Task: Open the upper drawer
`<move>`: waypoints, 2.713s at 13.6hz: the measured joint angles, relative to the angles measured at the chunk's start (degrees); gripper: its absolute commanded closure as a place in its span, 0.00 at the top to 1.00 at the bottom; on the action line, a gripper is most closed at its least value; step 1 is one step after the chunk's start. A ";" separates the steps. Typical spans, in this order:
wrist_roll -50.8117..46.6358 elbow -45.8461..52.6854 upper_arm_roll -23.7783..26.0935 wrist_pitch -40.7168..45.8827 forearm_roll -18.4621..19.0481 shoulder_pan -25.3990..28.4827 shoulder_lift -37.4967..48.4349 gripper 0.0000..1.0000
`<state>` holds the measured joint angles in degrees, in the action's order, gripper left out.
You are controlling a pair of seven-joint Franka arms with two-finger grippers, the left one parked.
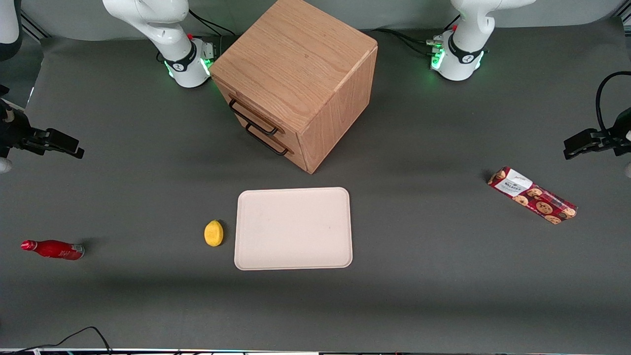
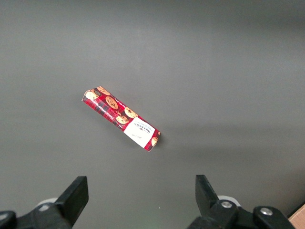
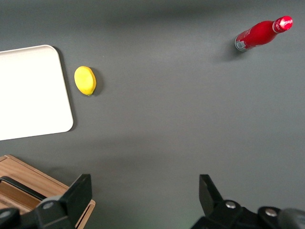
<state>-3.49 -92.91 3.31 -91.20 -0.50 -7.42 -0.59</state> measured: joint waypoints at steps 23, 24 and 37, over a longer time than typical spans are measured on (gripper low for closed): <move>-0.26 0.14 -0.72 5.05 -1.82 8.80 1.08 1.00; -0.29 0.16 -0.64 6.12 -1.86 11.58 1.44 1.00; -0.12 0.76 -2.46 6.75 -5.76 38.88 1.35 1.00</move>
<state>-3.61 -92.16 0.85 -84.45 -6.26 31.45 0.76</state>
